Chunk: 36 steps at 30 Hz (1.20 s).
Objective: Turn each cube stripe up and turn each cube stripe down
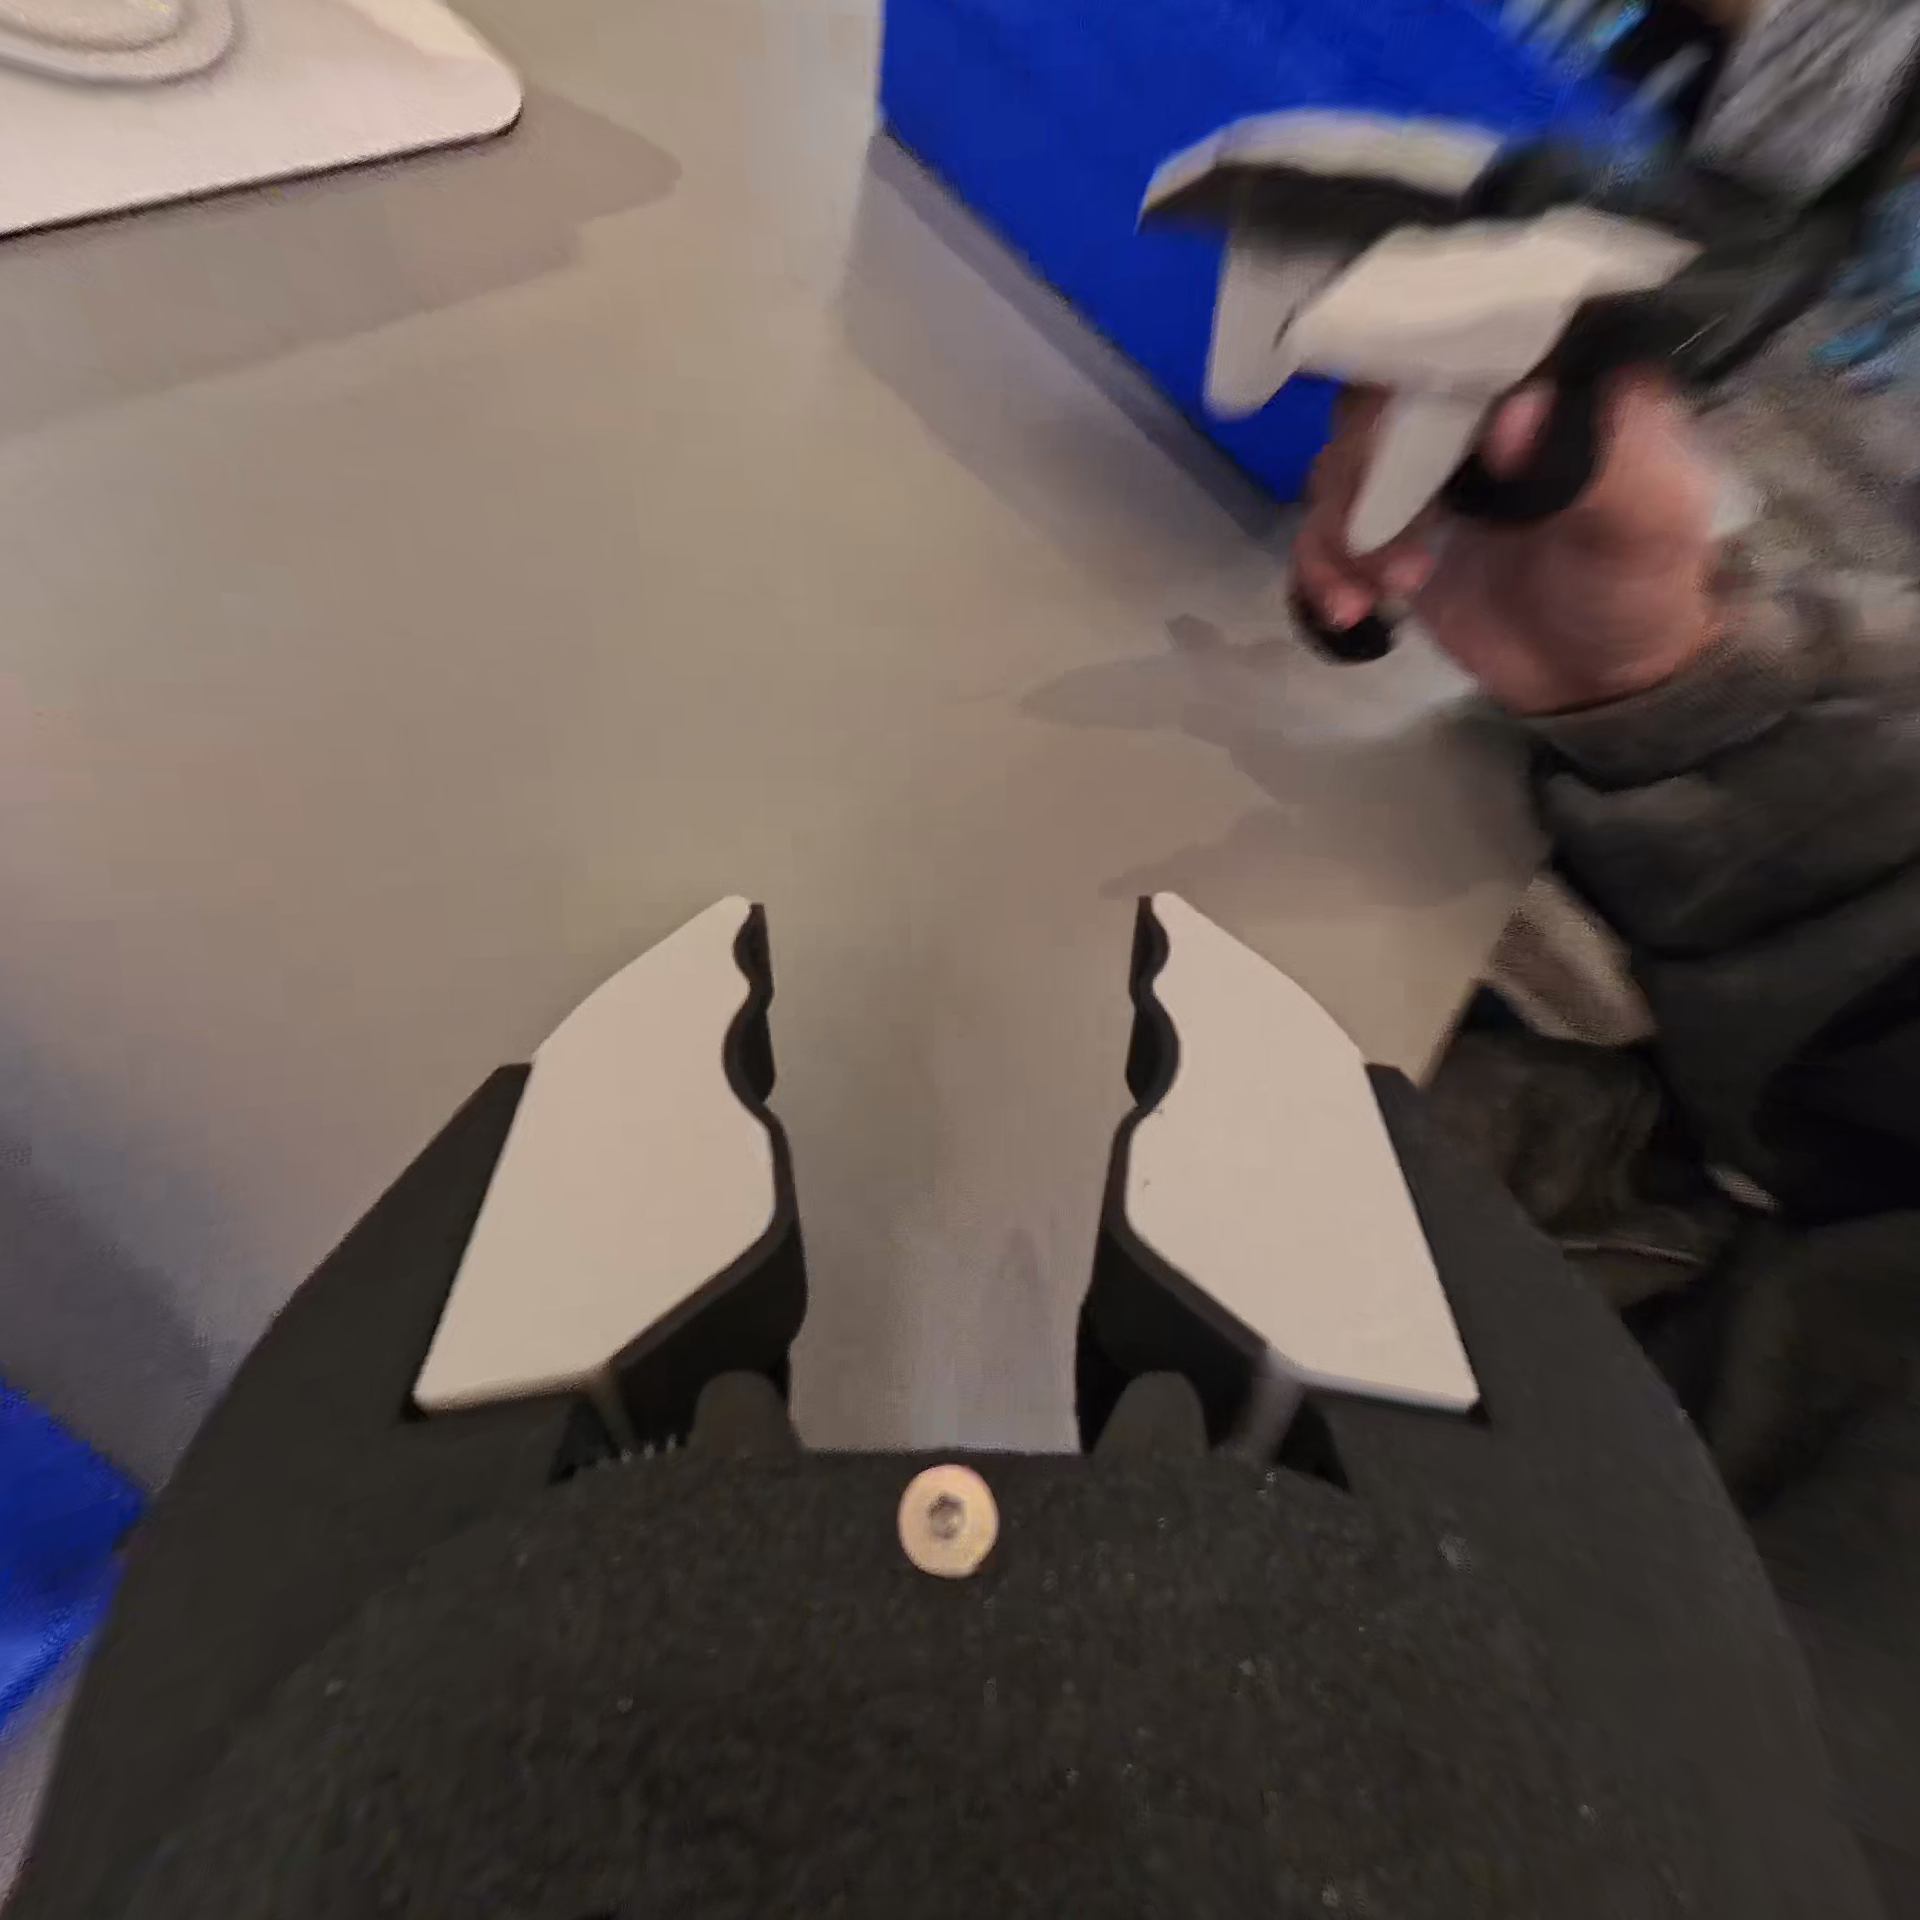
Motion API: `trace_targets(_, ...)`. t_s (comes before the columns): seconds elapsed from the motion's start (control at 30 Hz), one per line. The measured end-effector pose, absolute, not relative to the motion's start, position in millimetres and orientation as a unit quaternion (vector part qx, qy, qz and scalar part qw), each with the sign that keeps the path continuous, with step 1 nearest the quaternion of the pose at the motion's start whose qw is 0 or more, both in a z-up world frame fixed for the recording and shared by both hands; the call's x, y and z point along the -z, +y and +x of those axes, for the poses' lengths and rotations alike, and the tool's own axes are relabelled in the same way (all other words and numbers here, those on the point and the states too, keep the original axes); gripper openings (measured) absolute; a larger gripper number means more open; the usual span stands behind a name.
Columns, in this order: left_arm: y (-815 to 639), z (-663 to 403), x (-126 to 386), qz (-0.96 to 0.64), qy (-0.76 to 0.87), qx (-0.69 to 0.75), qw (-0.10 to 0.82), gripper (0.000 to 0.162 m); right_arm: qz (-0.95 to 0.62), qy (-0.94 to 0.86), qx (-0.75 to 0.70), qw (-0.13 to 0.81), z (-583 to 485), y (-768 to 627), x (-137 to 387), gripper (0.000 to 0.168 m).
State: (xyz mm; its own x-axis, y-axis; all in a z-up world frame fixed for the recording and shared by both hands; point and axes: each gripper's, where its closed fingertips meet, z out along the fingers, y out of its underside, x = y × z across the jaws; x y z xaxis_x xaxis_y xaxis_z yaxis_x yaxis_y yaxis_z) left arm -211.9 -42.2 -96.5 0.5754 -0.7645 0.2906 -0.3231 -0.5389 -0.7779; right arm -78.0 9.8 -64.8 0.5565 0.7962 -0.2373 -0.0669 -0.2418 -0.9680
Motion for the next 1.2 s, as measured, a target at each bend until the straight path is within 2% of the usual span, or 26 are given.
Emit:
trace_targets(0.07, -31, -245, 62, -0.802, 0.325, 0.348, 0.360, 0.068, -0.684, -0.249, -0.403, 0.555, -71, 1, 65, 0.058)
trace_targets(0.17, 22, -326, 43, -0.837, 0.329, 0.215, 0.382, 0.072, -0.680, -0.250, -0.424, 0.543, -69, -14, 69, 0.057)
trace_targets(0.23, 62, -378, 50, -0.884, 0.293, 0.134, 0.338, 0.073, -0.685, -0.260, -0.414, 0.539, -68, -18, 74, 0.057)
trace_targets(0.37, 138, -447, 77, -0.950, 0.166, 0.066, 0.256, 0.071, -0.681, -0.280, -0.407, 0.540, -76, -21, 71, 0.055)
trace_targets(0.5, 192, -473, 105, -0.977, 0.065, 0.044, 0.198, 0.065, -0.682, -0.298, -0.412, 0.525, -88, -28, 77, 0.054)
trace_targets(0.7, 214, -497, 150, -0.992, 0.016, -0.006, 0.121, 0.065, -0.680, -0.326, -0.390, 0.528, -91, -36, 78, 0.053)
trace_targets(0.77, 215, -498, 160, -0.993, 0.014, -0.005, 0.114, 0.057, -0.682, -0.327, -0.389, 0.526, -90, -36, 80, 0.053)
trace_targets(0.8, 214, -497, 163, -0.994, 0.016, 0.002, 0.107, 0.041, -0.684, -0.325, -0.392, 0.522, -91, -35, 81, 0.053)
trace_targets(1.0, 202, -484, 145, -0.991, 0.032, 0.051, 0.117, 0.041, -0.692, -0.317, -0.401, 0.510, -88, -32, 86, 0.052)
trace_targets(1.2, 162, -430, 67, -0.952, 0.080, 0.198, 0.222, 0.041, -0.693, -0.288, -0.414, 0.514, -77, -25, 81, 0.050)
